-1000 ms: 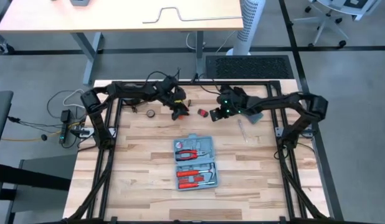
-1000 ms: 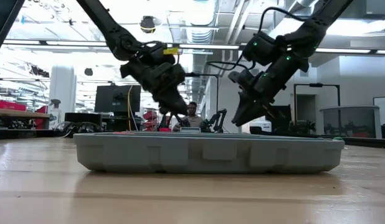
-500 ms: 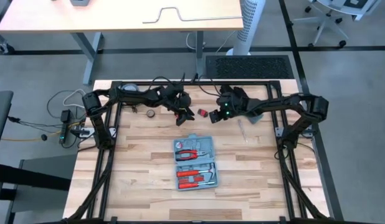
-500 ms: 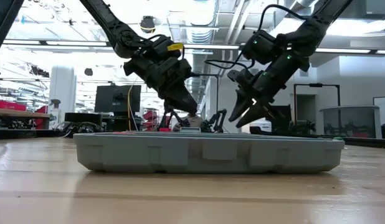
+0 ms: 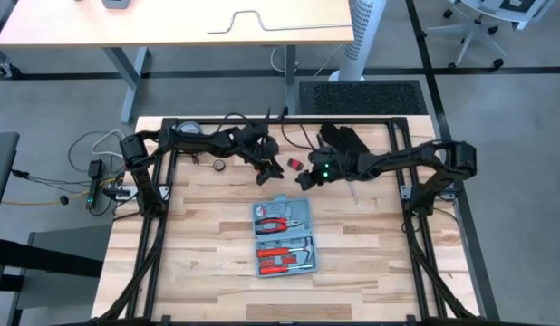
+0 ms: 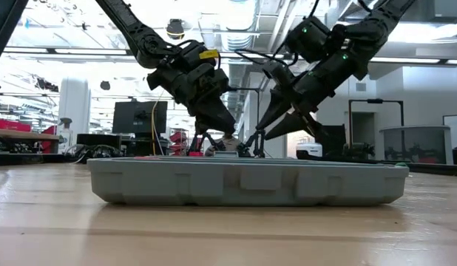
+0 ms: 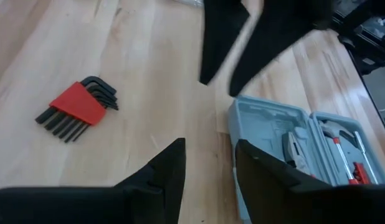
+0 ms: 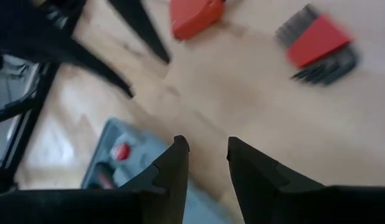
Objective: Prefit tool cases
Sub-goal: Put the black Allen wrench set into the gray toolbox
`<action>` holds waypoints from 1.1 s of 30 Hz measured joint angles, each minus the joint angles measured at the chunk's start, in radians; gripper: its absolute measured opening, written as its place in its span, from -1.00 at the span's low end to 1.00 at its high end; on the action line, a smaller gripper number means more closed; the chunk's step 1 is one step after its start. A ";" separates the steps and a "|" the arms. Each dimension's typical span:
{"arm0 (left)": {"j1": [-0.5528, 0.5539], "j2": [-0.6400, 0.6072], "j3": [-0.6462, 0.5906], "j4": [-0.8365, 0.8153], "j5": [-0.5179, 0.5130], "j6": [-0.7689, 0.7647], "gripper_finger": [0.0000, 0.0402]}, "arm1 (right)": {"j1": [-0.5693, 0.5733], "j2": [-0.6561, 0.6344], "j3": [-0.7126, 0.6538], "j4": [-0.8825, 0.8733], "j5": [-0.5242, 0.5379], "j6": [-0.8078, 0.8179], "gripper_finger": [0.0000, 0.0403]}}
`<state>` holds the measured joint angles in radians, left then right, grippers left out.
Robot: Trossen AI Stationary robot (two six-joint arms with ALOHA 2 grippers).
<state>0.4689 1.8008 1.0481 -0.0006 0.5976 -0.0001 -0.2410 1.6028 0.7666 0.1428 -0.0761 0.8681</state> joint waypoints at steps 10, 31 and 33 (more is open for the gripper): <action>-0.026 0.000 0.000 -0.007 0.000 -0.007 -0.35 | 0.118 -0.115 0.000 0.000 0.170 -0.029 -0.39; -0.038 0.000 0.000 0.016 -0.008 -0.055 -0.35 | 0.006 -0.527 0.001 -0.102 0.454 -0.327 -0.39; -0.038 0.000 0.000 0.017 -0.008 -0.058 -0.35 | -0.013 -0.525 0.001 -0.104 0.454 -0.327 -0.39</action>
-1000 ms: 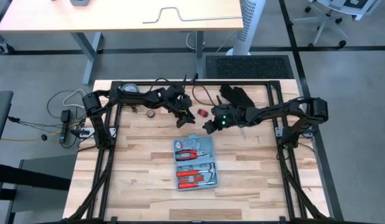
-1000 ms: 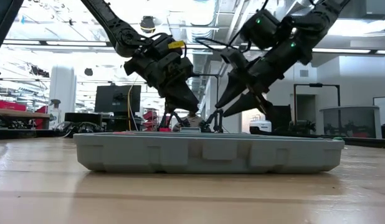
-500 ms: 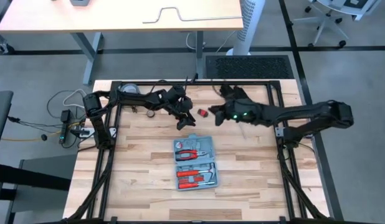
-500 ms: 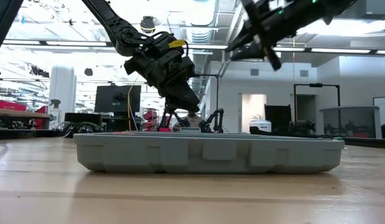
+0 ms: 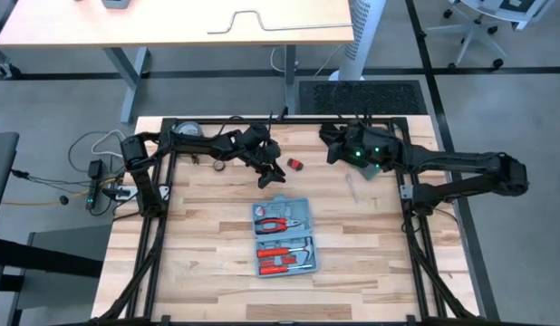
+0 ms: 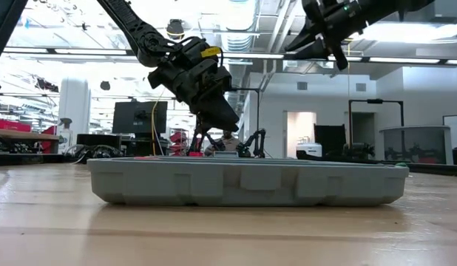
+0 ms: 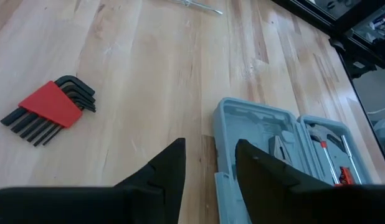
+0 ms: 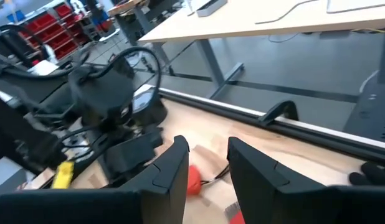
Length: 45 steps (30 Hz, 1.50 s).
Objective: Prefit tool cases
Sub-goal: Put the black Allen wrench set into the gray toolbox
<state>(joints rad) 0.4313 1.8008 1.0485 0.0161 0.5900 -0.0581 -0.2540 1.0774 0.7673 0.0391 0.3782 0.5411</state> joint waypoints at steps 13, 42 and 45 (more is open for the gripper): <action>0.000 0.000 0.000 0.000 0.013 0.004 -0.35 | -0.014 0.003 0.000 -0.001 -0.001 0.008 -0.39; 0.000 0.000 0.000 0.003 0.008 0.015 -0.35 | -0.029 0.003 0.000 0.006 -0.013 -0.001 -0.39; 0.000 0.000 0.000 0.004 0.007 0.010 -0.35 | -0.029 0.003 0.000 0.006 -0.013 -0.001 -0.39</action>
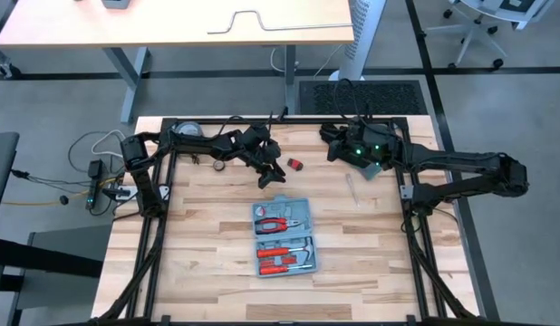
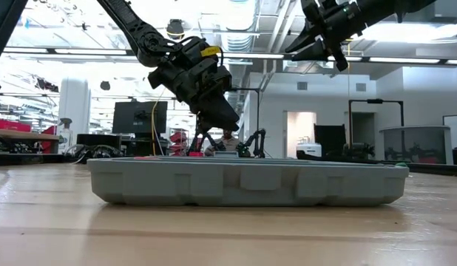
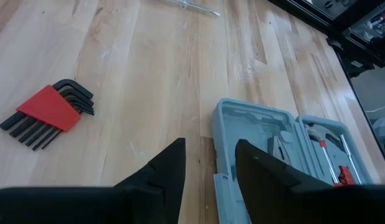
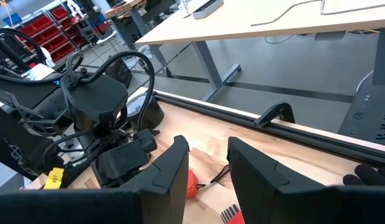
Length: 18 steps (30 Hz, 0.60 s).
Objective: Prefit tool cases
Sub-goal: Put the black Allen wrench set into the gray toolbox
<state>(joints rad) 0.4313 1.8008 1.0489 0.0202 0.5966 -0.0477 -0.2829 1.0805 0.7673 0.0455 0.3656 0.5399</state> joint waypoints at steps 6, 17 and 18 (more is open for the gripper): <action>0.000 0.000 0.000 0.000 -0.004 0.000 -0.35 | -0.002 0.000 0.000 0.000 0.000 -0.002 -0.39; 0.000 0.000 0.000 0.002 -0.007 0.005 -0.35 | -0.002 0.000 0.000 -0.001 0.000 -0.025 -0.39; 0.000 0.000 0.000 0.002 -0.007 0.004 -0.35 | -0.002 0.000 0.000 -0.001 0.000 -0.025 -0.39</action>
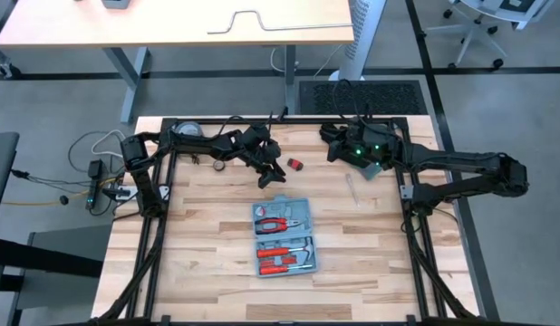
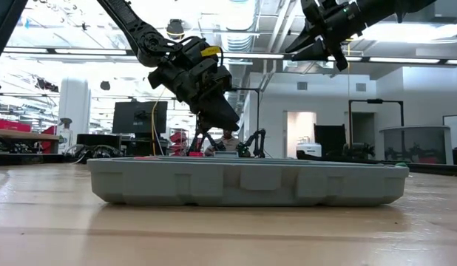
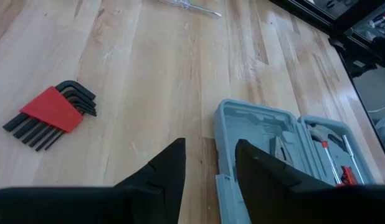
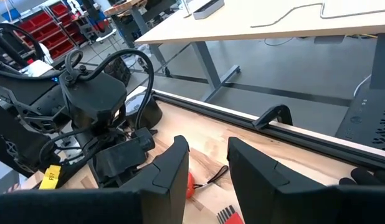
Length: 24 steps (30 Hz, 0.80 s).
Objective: Prefit tool cases
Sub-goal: Put the black Allen wrench set into the gray toolbox
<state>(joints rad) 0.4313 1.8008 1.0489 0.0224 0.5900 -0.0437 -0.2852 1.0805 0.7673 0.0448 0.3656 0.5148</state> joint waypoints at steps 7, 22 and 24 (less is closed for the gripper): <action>0.000 0.000 0.000 0.003 0.000 0.004 -0.35 | -0.003 0.007 0.000 -0.045 -0.001 0.012 -0.39; 0.000 0.000 0.000 0.094 0.033 -0.022 -0.35 | -0.185 0.313 0.000 -0.113 -0.360 0.080 -0.39; 0.004 0.000 0.000 0.074 0.016 -0.018 -0.35 | -0.192 0.356 0.010 -0.107 -0.386 0.064 -0.39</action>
<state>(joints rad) 0.4353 1.8011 1.0489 0.0961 0.6058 -0.0620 -0.4774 1.4370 0.7777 -0.0623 -0.0200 0.5792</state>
